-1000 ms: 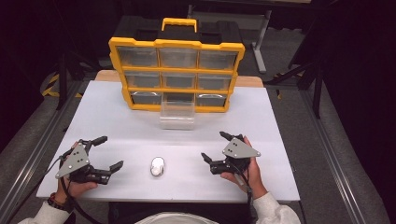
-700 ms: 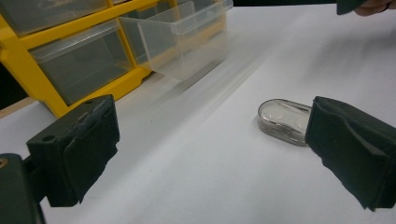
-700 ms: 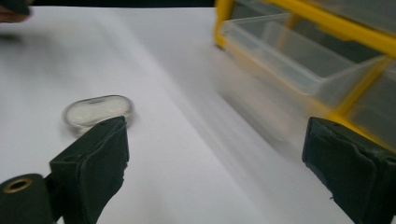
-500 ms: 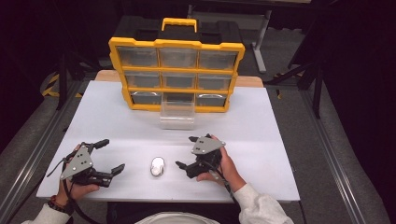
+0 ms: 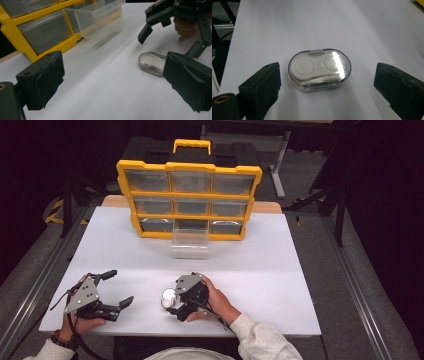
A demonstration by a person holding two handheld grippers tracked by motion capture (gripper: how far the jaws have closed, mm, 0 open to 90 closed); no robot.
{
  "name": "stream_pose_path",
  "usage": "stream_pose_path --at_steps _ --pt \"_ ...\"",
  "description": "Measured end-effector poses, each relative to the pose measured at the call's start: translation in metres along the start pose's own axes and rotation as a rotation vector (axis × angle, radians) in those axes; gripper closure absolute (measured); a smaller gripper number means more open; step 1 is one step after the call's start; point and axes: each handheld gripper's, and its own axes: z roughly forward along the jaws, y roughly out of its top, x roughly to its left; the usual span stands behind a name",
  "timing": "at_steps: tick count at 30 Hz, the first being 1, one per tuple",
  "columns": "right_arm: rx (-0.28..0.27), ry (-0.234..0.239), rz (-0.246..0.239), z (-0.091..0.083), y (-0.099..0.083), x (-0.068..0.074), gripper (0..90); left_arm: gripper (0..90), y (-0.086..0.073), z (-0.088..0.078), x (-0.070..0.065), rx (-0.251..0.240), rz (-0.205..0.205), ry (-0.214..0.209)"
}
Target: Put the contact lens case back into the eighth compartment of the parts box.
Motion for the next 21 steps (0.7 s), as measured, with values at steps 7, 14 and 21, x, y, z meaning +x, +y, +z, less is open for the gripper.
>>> stream_pose_path --at_steps 7,14,21 --pt "0.049 0.018 -0.008 0.012 0.002 -0.002 12.2 5.2 -0.001 0.000 0.000 0.008 0.003 -0.005" --pt "0.073 0.056 0.022 0.019 0.007 -0.006 18.4 5.2 -0.001 0.002 0.001 0.014 0.003 -0.006" --pt "0.065 0.092 0.023 0.019 0.007 -0.007 27.1 5.4 -0.002 0.002 0.001 0.021 0.004 -0.006"
